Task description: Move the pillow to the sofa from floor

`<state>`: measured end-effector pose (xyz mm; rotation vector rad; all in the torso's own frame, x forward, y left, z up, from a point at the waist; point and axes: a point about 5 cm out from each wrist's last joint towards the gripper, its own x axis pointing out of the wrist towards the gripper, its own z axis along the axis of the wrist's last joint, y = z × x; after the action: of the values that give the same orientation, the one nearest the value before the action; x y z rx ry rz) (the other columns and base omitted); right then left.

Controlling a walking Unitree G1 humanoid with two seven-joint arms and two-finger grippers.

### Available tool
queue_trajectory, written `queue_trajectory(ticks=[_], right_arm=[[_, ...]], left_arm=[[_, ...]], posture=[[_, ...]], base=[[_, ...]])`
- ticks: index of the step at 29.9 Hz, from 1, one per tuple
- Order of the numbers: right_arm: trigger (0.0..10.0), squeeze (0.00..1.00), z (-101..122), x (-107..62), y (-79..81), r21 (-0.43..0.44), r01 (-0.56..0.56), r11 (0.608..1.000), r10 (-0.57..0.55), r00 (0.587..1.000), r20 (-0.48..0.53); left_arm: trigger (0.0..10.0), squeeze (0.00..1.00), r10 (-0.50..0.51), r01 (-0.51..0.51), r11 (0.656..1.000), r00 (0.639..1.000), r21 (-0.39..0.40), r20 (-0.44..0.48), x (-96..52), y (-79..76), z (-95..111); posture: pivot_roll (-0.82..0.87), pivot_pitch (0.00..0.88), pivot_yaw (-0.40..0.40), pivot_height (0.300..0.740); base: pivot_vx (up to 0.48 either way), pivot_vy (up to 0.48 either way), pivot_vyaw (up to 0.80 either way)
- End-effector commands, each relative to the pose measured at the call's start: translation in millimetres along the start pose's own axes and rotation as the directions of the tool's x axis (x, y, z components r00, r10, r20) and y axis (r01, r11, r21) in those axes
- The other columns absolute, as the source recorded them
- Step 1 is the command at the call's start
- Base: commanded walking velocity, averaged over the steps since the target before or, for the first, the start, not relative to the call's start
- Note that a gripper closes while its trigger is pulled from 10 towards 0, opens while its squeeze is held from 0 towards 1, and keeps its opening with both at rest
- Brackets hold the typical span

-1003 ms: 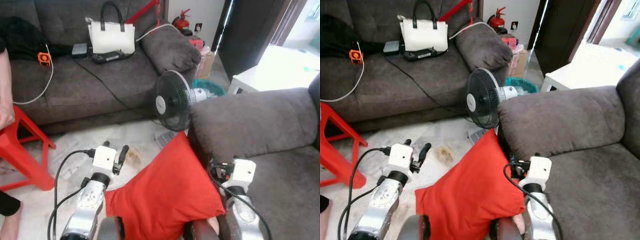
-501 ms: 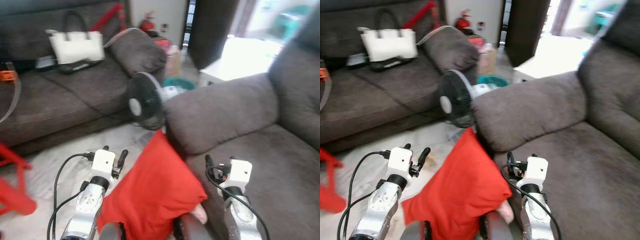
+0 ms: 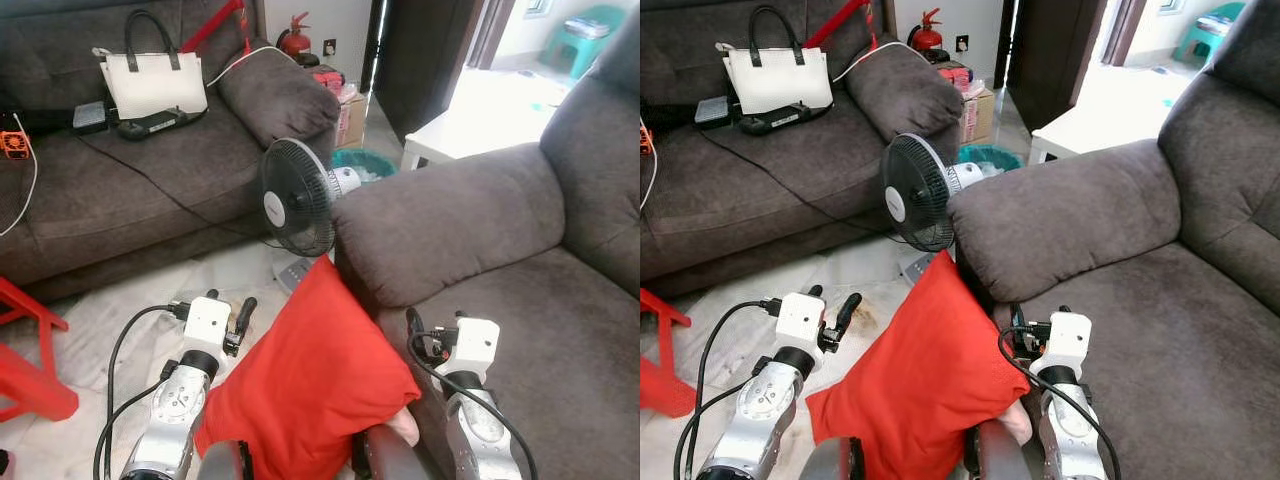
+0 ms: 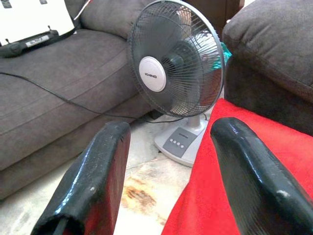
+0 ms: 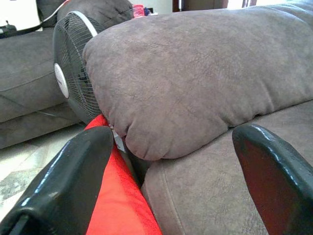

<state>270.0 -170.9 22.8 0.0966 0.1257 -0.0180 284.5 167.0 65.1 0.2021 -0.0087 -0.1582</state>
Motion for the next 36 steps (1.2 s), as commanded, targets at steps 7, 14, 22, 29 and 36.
queue_trajectory(ticks=[7,14,22,29,36], right_arm=[[10.0,0.00,-8,-0.2,4.2,-0.015,-0.036,0.999,0.035,0.998,-0.054],[10.0,0.00,-8,-0.9,7.5,-0.017,-0.061,0.998,0.060,0.997,-0.052],[10.0,0.00,-11,-0.8,11.3,-0.020,-0.103,0.994,0.101,0.991,-0.086],[10.0,0.00,-10,8.5,12.6,0.027,-0.105,0.994,0.107,0.986,-0.126],[10.0,0.00,-8,22.9,15.9,0.043,-0.092,0.995,0.098,0.977,-0.190]], left_arm=[[10.0,0.00,-0.003,0.003,1.000,1.000,0.003,-0.004,-0.6,-0.5,-1],[10.0,0.00,0.003,-0.003,1.000,1.000,0.005,-0.004,-0.7,-0.3,-1],[10.0,0.00,0.006,-0.006,1.000,1.000,0.003,-0.006,-0.8,-0.3,-1],[10.0,0.00,0.018,-0.018,1.000,1.000,-0.003,-0.003,3.3,0.8,2],[10.0,0.00,0.061,-0.061,0.998,0.998,-0.015,0.018,9.4,7.1,8]], posture=[[0.10,0.003,-0.036,0.556],[0.10,0.008,-0.039,0.511],[0.10,0.015,-0.041,0.511],[0.10,0.026,-0.048,0.511],[0.13,0.037,-0.068,0.511]], base=[[0.000,0.000,0.00],[0.000,0.000,0.00],[0.000,0.000,0.00],[0.000,0.000,0.00],[0.000,0.000,0.00]])
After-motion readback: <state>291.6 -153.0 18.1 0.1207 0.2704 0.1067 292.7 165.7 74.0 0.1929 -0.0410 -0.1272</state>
